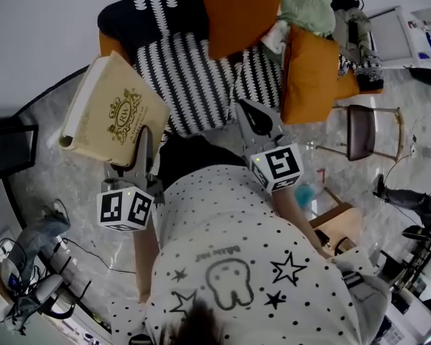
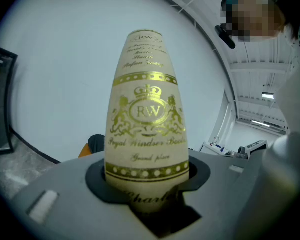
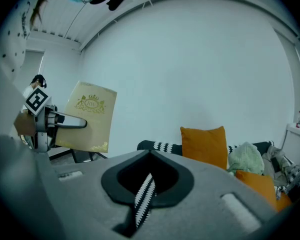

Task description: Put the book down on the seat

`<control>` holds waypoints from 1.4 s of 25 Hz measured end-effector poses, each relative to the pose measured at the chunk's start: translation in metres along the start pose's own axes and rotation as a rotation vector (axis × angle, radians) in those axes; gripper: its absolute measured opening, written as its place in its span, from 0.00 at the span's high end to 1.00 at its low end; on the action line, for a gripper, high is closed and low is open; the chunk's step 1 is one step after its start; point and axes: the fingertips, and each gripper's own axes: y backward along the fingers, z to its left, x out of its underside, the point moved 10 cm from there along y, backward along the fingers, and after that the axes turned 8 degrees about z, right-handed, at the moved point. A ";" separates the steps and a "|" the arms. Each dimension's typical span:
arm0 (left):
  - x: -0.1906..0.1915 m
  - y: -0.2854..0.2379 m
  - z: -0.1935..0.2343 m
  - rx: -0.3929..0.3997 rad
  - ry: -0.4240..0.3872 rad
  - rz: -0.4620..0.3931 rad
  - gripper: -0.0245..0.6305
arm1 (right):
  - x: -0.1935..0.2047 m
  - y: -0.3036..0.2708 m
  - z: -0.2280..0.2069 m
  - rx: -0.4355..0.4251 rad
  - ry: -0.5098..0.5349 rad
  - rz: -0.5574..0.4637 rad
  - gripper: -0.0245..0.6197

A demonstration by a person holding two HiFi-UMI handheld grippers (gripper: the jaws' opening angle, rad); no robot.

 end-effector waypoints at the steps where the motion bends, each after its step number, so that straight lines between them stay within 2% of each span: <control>1: 0.001 0.000 0.000 -0.002 0.002 0.002 0.62 | 0.001 0.000 0.000 0.001 -0.003 -0.001 0.96; 8: 0.009 -0.001 0.004 0.017 -0.007 0.004 0.62 | 0.012 -0.001 0.004 0.014 -0.011 0.003 0.96; 17: 0.001 -0.004 0.014 0.046 -0.015 0.017 0.62 | 0.009 0.000 0.010 0.048 -0.022 0.011 0.96; 23: -0.006 -0.012 0.033 0.074 -0.017 0.034 0.62 | 0.002 -0.013 0.021 0.073 -0.027 0.020 0.96; 29: -0.035 -0.021 0.073 0.091 -0.016 0.063 0.62 | -0.027 -0.044 0.043 0.093 -0.032 0.033 0.96; 35: -0.037 -0.025 0.095 0.104 -0.009 0.075 0.62 | -0.028 -0.059 0.053 0.118 -0.049 0.034 0.96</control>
